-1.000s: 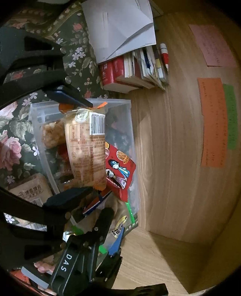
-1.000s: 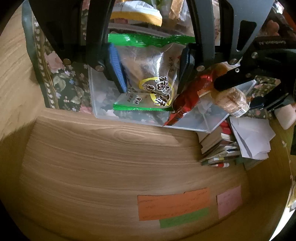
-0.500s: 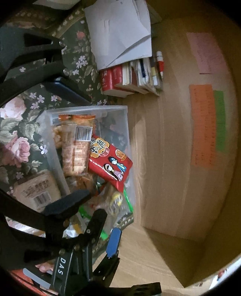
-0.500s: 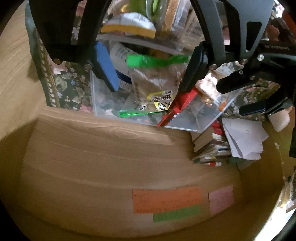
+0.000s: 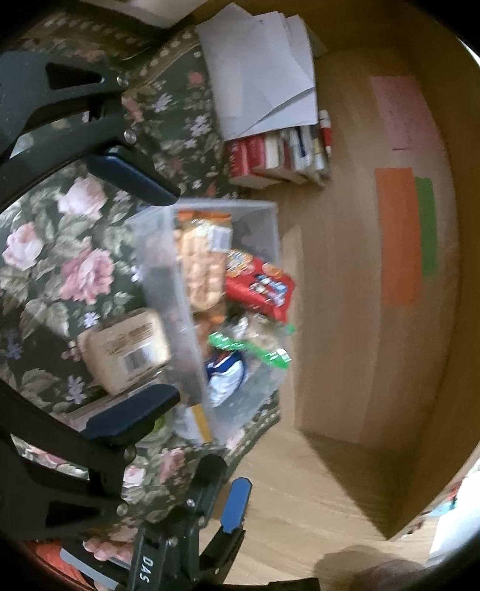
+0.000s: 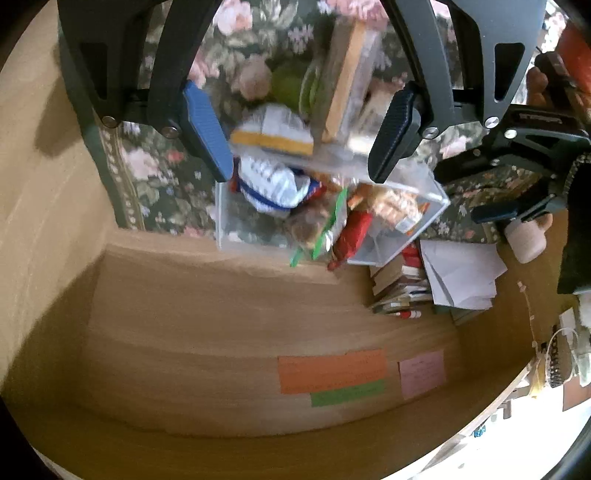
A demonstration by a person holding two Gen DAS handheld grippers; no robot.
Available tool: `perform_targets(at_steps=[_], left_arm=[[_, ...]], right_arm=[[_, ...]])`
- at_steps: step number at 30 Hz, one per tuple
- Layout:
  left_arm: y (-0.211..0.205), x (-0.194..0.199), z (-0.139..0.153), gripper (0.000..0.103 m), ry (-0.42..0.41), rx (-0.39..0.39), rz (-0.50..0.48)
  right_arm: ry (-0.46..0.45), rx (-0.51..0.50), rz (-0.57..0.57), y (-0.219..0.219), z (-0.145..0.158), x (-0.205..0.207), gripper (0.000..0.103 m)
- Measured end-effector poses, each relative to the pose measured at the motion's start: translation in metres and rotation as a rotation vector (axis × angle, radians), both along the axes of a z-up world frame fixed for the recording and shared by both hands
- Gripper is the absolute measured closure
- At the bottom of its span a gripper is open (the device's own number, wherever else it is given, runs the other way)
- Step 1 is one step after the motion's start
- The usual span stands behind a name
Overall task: Organize snacks
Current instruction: 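Grasp the square barcoded bread cake with left tool while right grasps green jelly cup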
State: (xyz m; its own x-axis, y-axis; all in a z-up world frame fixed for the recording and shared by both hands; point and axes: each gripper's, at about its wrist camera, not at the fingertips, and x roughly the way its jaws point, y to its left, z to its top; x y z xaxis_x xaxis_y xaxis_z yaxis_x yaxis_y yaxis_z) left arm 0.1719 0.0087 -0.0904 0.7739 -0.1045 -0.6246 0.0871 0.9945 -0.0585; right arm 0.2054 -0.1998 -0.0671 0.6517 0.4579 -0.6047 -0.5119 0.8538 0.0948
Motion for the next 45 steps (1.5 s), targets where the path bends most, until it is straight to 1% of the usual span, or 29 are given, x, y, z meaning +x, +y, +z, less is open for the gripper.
perform_targets(at_steps=[7, 13, 19, 22, 24, 26, 27, 29, 31, 33, 34, 35, 37, 39, 43, 45], left_arm=[[-0.022, 0.003, -0.035, 0.005, 0.094, 0.005, -0.018], [-0.035, 0.018, -0.06, 0.005, 0.152, 0.016, -0.029], [-0.044, 0.027, -0.069, 0.005, 0.16, 0.023, -0.025], [-0.042, 0.033, -0.073, 0.005, 0.168, 0.005, -0.021], [-0.041, 0.037, -0.075, 0.01, 0.173, -0.002, -0.019], [-0.041, 0.041, -0.078, 0.023, 0.182, -0.007, -0.027], [-0.041, 0.042, -0.079, 0.026, 0.187, -0.01, -0.032], [-0.042, 0.044, -0.081, 0.033, 0.189, -0.019, -0.039], [-0.042, 0.046, -0.082, 0.035, 0.186, -0.018, -0.035], [-0.041, 0.044, -0.082, 0.038, 0.181, -0.015, -0.034], [-0.04, 0.044, -0.083, 0.04, 0.18, -0.014, -0.034], [-0.039, 0.043, -0.082, 0.044, 0.18, -0.015, -0.036], [-0.039, 0.04, -0.082, 0.047, 0.178, -0.012, -0.041], [-0.038, 0.036, -0.079, 0.048, 0.174, -0.006, -0.043], [-0.032, 0.027, -0.079, 0.048, 0.172, -0.019, -0.042], [-0.026, 0.026, -0.073, 0.048, 0.165, -0.025, -0.043]], right_arm=[[0.059, -0.013, -0.038, -0.017, -0.025, -0.006, 0.03], [0.133, -0.024, -0.063, -0.027, -0.05, -0.003, 0.03], [0.174, -0.017, -0.037, -0.024, -0.062, -0.003, 0.03], [0.189, -0.021, -0.021, -0.019, -0.066, 0.0, 0.03], [0.199, -0.028, -0.017, -0.015, -0.071, 0.002, 0.032], [0.2, -0.036, -0.02, -0.013, -0.074, 0.004, 0.036], [0.212, -0.036, -0.014, -0.011, -0.076, 0.006, 0.04], [0.231, -0.034, -0.007, -0.01, -0.08, 0.008, 0.044], [0.237, -0.035, -0.001, -0.007, -0.082, 0.009, 0.05], [0.247, -0.034, 0.014, -0.005, -0.083, 0.009, 0.062], [0.255, -0.038, 0.022, -0.003, -0.085, 0.009, 0.062], [0.252, -0.044, 0.025, -0.002, -0.086, 0.009, 0.062], [0.24, -0.05, 0.024, -0.001, -0.086, 0.007, 0.063], [0.234, -0.051, 0.021, 0.0, -0.085, 0.006, 0.063], [0.222, -0.034, 0.021, -0.003, -0.08, 0.002, 0.065], [0.213, -0.033, 0.019, -0.003, -0.077, 0.0, 0.065]])
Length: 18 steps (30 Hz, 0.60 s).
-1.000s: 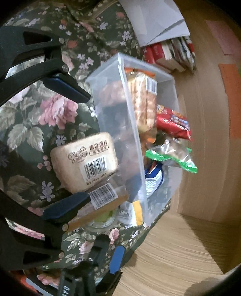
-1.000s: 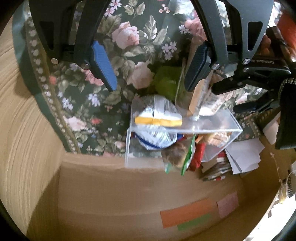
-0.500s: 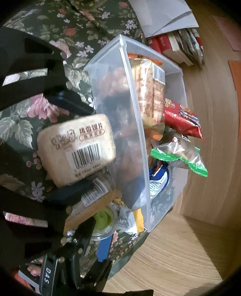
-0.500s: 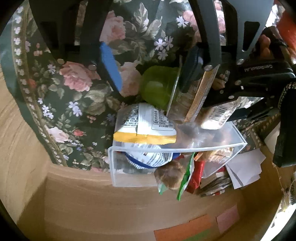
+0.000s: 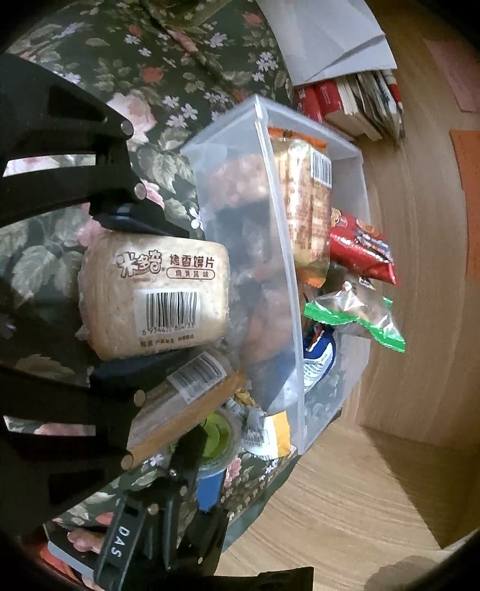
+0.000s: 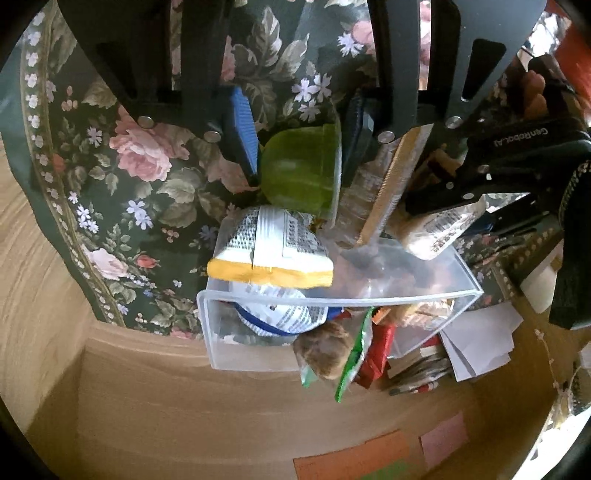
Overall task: Organize snacks
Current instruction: 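Grasp the square barcoded bread cake with left tool while right grasps green jelly cup, then lower both items into the clear box and open both tools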
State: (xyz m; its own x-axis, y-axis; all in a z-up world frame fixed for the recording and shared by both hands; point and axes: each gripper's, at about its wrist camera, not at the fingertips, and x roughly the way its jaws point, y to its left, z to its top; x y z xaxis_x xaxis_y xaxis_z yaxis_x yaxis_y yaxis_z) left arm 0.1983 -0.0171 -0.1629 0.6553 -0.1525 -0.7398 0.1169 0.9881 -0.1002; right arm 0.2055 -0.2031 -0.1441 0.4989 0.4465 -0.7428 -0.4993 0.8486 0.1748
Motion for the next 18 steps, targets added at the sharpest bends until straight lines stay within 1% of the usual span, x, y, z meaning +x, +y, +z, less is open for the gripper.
perform_targets(at_steps=[4, 9, 18], left_arm=[[0.008, -0.014, 0.013, 0.048, -0.037, -0.001, 0.002], [0.015, -0.029, 0.039, 0.048, -0.097, -0.013, 0.013], [0.023, -0.032, 0.08, 0.048, -0.19, -0.03, 0.04]], right_arm=[[-0.03, -0.004, -0.001, 0.0, 0.009, -0.006, 0.065], [-0.078, 0.022, -0.002, -0.003, 0.027, -0.012, 0.065], [-0.19, 0.071, -0.013, -0.004, 0.068, -0.017, 0.065]])
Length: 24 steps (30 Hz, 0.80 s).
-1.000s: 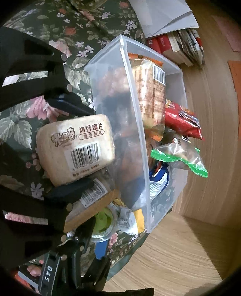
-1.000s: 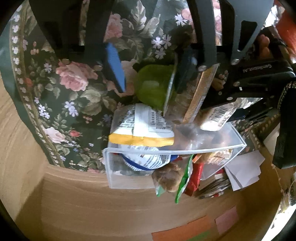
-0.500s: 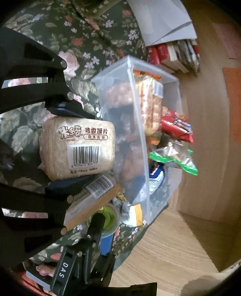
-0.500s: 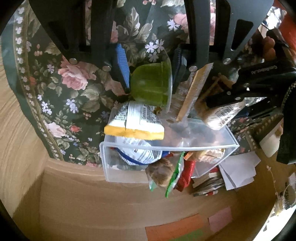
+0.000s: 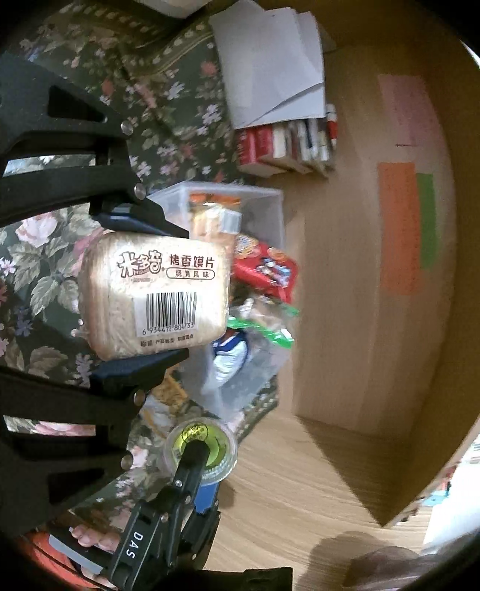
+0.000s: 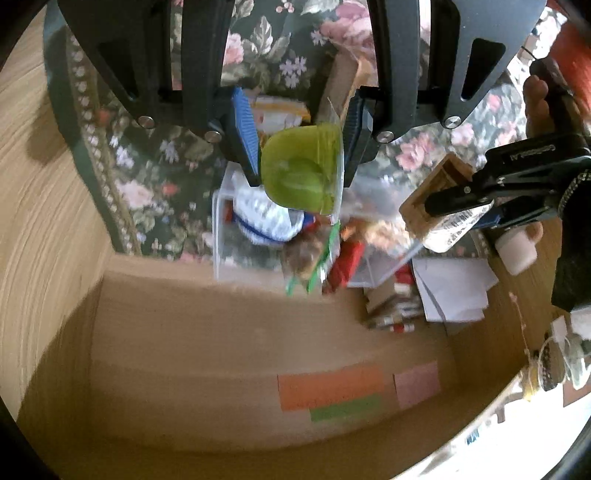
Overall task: Organize snacks
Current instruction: 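Lower both items into the clear box and open both tools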
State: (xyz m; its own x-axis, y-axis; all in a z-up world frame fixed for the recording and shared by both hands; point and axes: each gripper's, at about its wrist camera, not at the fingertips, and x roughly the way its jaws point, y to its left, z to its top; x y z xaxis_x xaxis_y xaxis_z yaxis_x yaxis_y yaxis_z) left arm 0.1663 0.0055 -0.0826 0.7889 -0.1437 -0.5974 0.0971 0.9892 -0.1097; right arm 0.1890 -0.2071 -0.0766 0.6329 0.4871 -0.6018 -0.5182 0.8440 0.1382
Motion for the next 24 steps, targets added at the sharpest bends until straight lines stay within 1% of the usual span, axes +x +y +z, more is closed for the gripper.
perform_targets(at_steps=[5, 11, 16, 24], left_arm=[[0.007, 0.007, 0.017, 0.048, -0.039, -0.006, 0.015], [0.018, 0.026, 0.029, 0.048, -0.064, 0.001, 0.047], [0.028, 0.051, 0.028, 0.048, -0.058, 0.007, 0.08], [0.042, 0.091, 0.013, 0.048, -0.01, -0.005, 0.085]], right_arm=[[-0.047, 0.014, -0.012, 0.005, 0.015, 0.008, 0.065], [-0.079, 0.024, -0.029, 0.013, 0.022, 0.028, 0.065], [-0.064, 0.012, -0.051, 0.017, 0.017, 0.055, 0.065], [-0.019, -0.02, -0.077, 0.027, 0.003, 0.102, 0.065]])
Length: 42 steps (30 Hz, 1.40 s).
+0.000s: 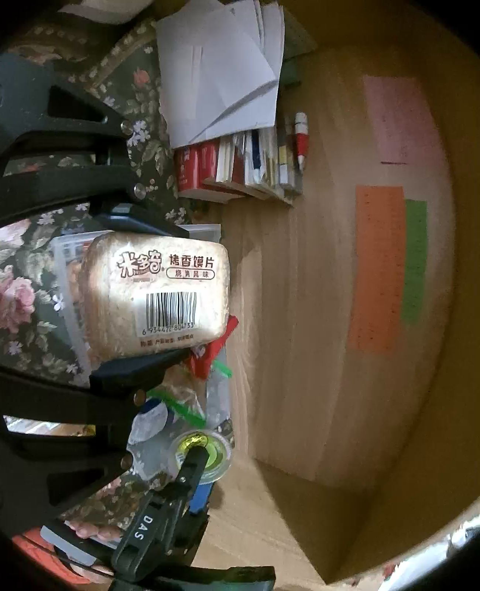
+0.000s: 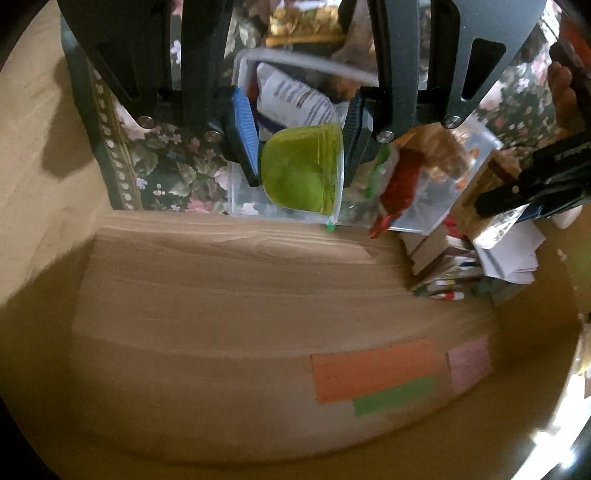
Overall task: Organize snacks
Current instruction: 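Lower both items into the clear box and open both tools, then grasp the long barcoded biscuit roll with left tool while right grasps yellow snack bag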
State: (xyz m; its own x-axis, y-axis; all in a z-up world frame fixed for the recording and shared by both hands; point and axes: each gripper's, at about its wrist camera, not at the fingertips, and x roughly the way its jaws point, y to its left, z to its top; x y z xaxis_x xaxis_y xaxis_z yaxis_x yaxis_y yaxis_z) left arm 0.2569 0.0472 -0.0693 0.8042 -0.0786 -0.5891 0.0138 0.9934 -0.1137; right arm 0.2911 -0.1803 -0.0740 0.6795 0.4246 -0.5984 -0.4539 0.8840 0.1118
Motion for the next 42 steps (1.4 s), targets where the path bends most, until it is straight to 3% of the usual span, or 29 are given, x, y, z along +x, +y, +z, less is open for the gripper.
perform_targets(at_steps=[10, 17, 29, 34, 42], left_arm=[[0.006, 0.036, -0.025, 0.048, 0.065, -0.005, -0.014], [0.002, 0.03, -0.017, 0.048, 0.031, 0.0, -0.027], [-0.026, -0.014, -0.003, 0.044, 0.004, 0.009, -0.071], [-0.048, -0.032, -0.014, 0.042, 0.033, 0.006, -0.102], [-0.092, -0.049, -0.045, 0.039, 0.122, -0.012, -0.172]], right_arm=[[0.06, -0.071, 0.002, 0.021, -0.021, 0.034, 0.065], [0.092, -0.068, 0.01, 0.019, -0.024, 0.036, 0.063], [-0.014, -0.038, 0.026, 0.0, 0.012, -0.012, 0.063], [-0.044, -0.043, 0.026, -0.013, 0.012, -0.041, 0.061], [-0.01, -0.031, 0.004, -0.035, -0.006, -0.07, 0.058]])
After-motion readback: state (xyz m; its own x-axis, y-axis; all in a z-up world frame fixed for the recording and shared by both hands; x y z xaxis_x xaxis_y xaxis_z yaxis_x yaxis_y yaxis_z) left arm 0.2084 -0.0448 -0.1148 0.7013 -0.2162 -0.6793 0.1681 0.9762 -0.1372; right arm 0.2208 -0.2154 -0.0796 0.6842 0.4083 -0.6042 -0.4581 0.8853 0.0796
